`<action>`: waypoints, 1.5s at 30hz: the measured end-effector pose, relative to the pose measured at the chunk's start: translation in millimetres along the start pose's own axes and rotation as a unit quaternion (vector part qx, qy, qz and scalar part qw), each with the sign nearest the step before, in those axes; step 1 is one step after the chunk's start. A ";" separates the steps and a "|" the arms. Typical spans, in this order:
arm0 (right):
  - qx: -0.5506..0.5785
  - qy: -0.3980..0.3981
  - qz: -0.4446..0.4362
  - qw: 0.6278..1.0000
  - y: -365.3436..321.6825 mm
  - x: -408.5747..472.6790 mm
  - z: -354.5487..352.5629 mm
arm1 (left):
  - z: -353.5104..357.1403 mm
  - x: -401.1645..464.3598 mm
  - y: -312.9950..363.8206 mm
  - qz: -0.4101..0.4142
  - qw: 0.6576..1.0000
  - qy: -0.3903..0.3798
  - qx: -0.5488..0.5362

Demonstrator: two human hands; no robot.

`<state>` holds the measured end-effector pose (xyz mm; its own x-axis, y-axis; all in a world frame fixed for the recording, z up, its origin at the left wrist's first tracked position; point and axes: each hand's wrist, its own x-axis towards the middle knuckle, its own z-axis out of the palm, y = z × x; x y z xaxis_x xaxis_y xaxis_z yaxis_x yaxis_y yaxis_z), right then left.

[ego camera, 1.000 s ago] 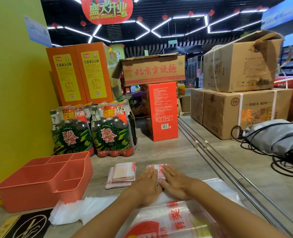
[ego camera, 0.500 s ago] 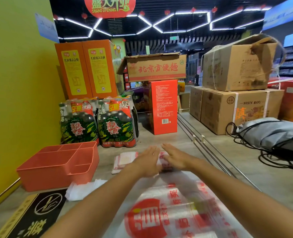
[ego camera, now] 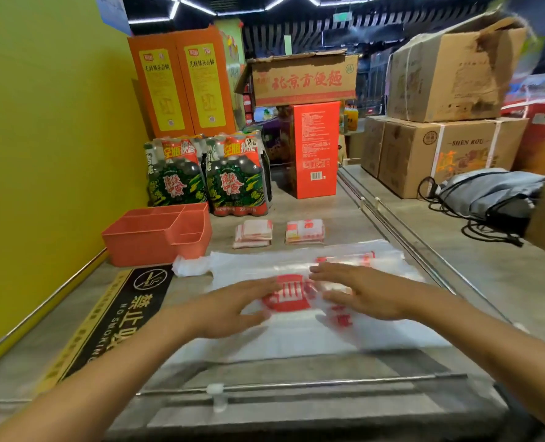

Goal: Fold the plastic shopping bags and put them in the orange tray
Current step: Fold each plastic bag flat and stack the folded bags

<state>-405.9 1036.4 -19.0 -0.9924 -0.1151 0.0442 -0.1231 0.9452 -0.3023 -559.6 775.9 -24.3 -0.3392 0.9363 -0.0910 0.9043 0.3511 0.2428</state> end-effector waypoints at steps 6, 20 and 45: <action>0.021 -0.059 -0.008 0.998 -18.8 -32.9 33.8 | 21.1 -39.2 13.1 -0.004 0.997 0.034 -0.072; 0.086 0.011 0.034 0.996 -17.7 -37.6 62.5 | 58.8 -45.2 5.3 -0.065 0.979 0.114 -0.158; 0.094 0.192 0.041 0.976 -25.8 -46.6 63.0 | 57.1 -56.7 17.5 -0.045 0.958 0.249 -0.133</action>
<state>-356.9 998.1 -73.2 -0.9279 0.1151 0.3546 -0.0782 0.8699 -0.4869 -509.7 729.0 -70.1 -0.5545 0.7629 0.3326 0.7899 0.3566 0.4989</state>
